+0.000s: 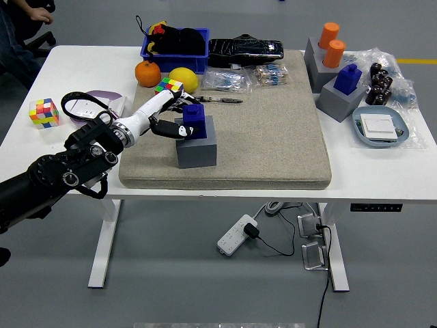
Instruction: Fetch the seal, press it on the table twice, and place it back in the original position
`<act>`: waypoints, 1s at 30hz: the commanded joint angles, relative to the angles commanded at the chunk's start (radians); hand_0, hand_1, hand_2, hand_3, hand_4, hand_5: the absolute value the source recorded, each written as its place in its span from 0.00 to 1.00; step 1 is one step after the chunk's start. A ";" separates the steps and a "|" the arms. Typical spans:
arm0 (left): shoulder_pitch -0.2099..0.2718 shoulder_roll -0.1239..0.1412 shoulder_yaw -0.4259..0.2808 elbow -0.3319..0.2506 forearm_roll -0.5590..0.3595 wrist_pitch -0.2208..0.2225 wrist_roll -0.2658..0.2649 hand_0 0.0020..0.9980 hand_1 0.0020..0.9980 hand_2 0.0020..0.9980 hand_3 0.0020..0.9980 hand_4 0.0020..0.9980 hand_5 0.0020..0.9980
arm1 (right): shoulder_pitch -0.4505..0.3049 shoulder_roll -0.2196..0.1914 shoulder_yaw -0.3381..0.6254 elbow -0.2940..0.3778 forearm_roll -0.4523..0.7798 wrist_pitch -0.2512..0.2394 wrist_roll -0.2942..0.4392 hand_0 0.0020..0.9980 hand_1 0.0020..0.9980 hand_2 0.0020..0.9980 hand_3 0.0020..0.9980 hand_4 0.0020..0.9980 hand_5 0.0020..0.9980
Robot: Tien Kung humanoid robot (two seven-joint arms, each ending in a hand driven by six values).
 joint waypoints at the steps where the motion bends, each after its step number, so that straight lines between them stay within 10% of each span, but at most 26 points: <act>1: 0.000 0.000 -0.001 0.000 0.002 -0.001 0.001 0.77 0.76 0.71 0.74 0.85 0.00 | 0.000 0.000 0.000 0.000 0.000 0.000 0.000 0.82 0.72 0.69 0.70 0.74 0.51; 9: 0.002 0.002 -0.006 0.003 0.007 -0.013 0.005 0.84 0.83 0.78 0.81 0.99 0.00 | -0.001 0.000 0.000 0.000 0.000 0.000 0.000 0.82 0.72 0.69 0.70 0.74 0.51; 10: 0.002 0.002 -0.006 0.003 0.007 -0.016 0.005 0.92 0.96 0.93 0.93 1.00 0.15 | -0.001 0.000 0.000 0.000 0.000 0.000 0.000 0.82 0.72 0.69 0.70 0.74 0.51; 15: 0.004 0.007 -0.020 -0.005 -0.008 -0.042 0.004 0.92 0.96 0.93 0.93 1.00 0.15 | -0.001 0.002 0.003 0.000 0.000 0.001 0.000 0.82 0.72 0.69 0.70 0.74 0.51; 16: 0.004 0.008 -0.024 -0.007 -0.009 -0.048 0.005 0.98 1.00 1.00 0.99 1.00 0.29 | -0.001 0.002 0.003 0.000 -0.001 0.001 0.000 0.82 0.72 0.69 0.70 0.74 0.51; 30: 0.010 0.068 -0.089 0.009 -0.069 -0.034 -0.065 1.00 1.00 1.00 1.00 1.00 0.50 | 0.000 0.000 0.004 -0.003 -0.002 0.001 0.000 0.82 0.72 0.69 0.70 0.74 0.51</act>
